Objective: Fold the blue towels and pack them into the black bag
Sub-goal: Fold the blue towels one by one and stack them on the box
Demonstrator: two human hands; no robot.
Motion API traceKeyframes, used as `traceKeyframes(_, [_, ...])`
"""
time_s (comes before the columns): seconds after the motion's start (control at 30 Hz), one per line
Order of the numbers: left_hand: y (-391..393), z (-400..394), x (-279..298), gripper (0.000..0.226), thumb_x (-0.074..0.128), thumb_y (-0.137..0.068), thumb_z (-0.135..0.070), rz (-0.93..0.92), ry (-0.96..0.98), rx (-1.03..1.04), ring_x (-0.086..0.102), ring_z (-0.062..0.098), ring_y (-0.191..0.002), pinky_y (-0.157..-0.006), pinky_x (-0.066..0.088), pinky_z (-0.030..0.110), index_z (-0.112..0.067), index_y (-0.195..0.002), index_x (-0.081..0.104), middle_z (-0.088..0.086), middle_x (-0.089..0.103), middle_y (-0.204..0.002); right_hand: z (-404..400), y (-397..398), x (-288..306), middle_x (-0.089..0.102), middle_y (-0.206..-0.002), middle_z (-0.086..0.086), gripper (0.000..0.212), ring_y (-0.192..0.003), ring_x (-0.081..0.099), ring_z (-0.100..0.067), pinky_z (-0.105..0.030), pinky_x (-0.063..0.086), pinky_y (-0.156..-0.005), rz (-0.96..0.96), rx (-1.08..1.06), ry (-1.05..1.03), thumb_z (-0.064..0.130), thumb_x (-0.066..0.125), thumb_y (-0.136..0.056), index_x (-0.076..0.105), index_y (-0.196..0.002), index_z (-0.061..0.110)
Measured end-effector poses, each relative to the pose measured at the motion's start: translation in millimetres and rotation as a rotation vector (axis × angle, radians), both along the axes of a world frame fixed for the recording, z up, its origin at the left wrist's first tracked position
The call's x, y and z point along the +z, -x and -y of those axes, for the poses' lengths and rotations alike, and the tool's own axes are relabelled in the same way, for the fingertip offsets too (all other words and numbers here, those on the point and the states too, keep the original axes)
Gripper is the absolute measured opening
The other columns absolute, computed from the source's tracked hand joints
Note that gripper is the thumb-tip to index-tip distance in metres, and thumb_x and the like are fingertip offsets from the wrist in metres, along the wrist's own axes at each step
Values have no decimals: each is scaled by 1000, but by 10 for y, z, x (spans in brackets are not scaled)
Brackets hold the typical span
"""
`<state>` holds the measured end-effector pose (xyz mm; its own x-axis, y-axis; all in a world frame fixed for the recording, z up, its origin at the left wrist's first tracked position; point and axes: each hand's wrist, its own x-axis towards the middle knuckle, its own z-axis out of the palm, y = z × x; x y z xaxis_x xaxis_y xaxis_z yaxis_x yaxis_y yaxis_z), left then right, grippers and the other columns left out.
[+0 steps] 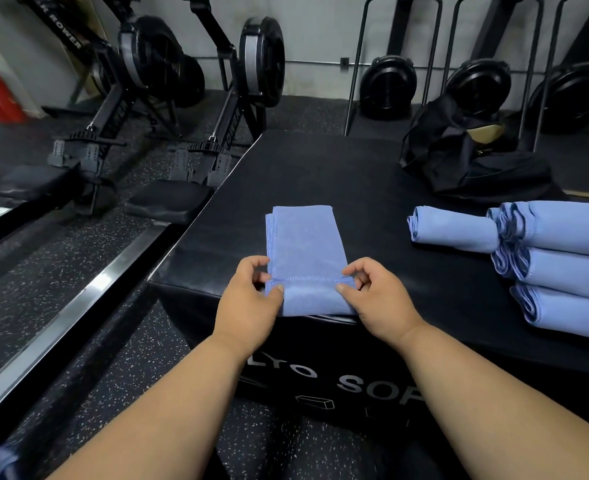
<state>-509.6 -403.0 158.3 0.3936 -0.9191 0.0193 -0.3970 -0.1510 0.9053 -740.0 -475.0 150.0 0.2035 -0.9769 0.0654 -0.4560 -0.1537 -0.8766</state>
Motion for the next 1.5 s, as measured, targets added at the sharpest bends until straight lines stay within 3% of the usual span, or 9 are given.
traceKeyframes(0.13, [23, -64, 17, 33, 72, -89, -19, 414, 152, -5, 60, 13, -96, -86, 50, 30, -34, -115, 61, -13, 50, -120, -46, 1, 2, 54, -94, 13, 22, -66, 49, -6, -27, 48, -79, 10, -18, 67, 22, 76, -90, 64, -100, 38])
traceKeyframes(0.23, [-10, -69, 42, 30, 63, -87, -10, 769, 248, -213, 56, 22, -98, -88, 52, 39, -28, -110, 68, -10, 64, -106, -161, -4, -41, 56, -114, 18, 23, -86, 59, -8, -29, 53, -86, -67, -35, 233, 16, 70, -94, 70, -101, 37])
traceKeyframes(0.37, [-94, -136, 20, 49, 57, -96, -42, 816, 135, -389, 56, 17, -125, -108, 46, 37, -28, -143, 55, -8, 67, -131, -289, 25, -167, 65, -138, 4, 40, -120, 61, -27, -46, 48, -102, -366, 151, 707, 13, 58, -92, 70, -128, 27])
traceKeyframes(0.47, [-93, -103, 15, 67, 71, -85, -40, 885, 107, -448, 55, 22, -122, -109, 44, 37, -26, -147, 51, -5, 61, -134, -308, 38, -128, 62, -142, 8, 57, -133, 55, -25, -52, 39, -118, -507, 247, 587, 36, 57, -91, 54, -147, 28])
traceKeyframes(0.9, [-160, -208, 98, 42, 66, -96, -27, 606, 84, -264, 56, 10, -104, -96, 46, 28, -38, -135, 58, -9, 63, -108, -361, 62, 77, 69, -118, 14, 66, -105, 57, -9, -33, 48, -100, -340, 252, 373, 18, 61, -82, 57, -145, 38])
traceKeyframes(1.03, [-163, -384, 148, 40, 69, -97, -33, 193, 34, -207, 65, 4, -103, -92, 51, 24, -47, -131, 55, -16, 70, -111, -432, 96, 84, 71, -103, 16, 50, -86, 65, -11, -32, 56, -83, -162, 238, 139, 28, 63, -89, 57, -133, 51])
traceKeyframes(1.13, [-118, -350, 149, 34, 69, -99, -33, -20, 47, -89, 66, 15, -91, -88, 55, 30, -44, -128, 57, 0, 71, -102, -369, 41, 33, 65, -86, 20, 36, -75, 59, -6, -30, 53, -81, -34, 147, 72, 30, 65, -95, 61, -126, 48])
traceKeyframes(1.27, [-92, -191, 91, 36, 67, -98, -38, -60, -41, -7, 62, -1, -70, -73, 46, 23, -37, -132, 54, -5, 65, -79, -262, -101, 19, 52, -75, 13, 26, -71, 54, -5, -32, 49, -78, 18, 17, 21, 34, 63, -100, 60, -124, 45])
traceKeyframes(1.5, [-77, -132, 26, 42, 74, -92, -39, -14, -62, 154, 65, 9, -74, -71, 49, 30, -31, -127, 50, -5, 64, -81, -142, -205, 87, 60, -69, 5, 36, -73, 61, -9, -39, 56, -74, -161, -100, 20, 47, 66, -95, 54, -129, 44])
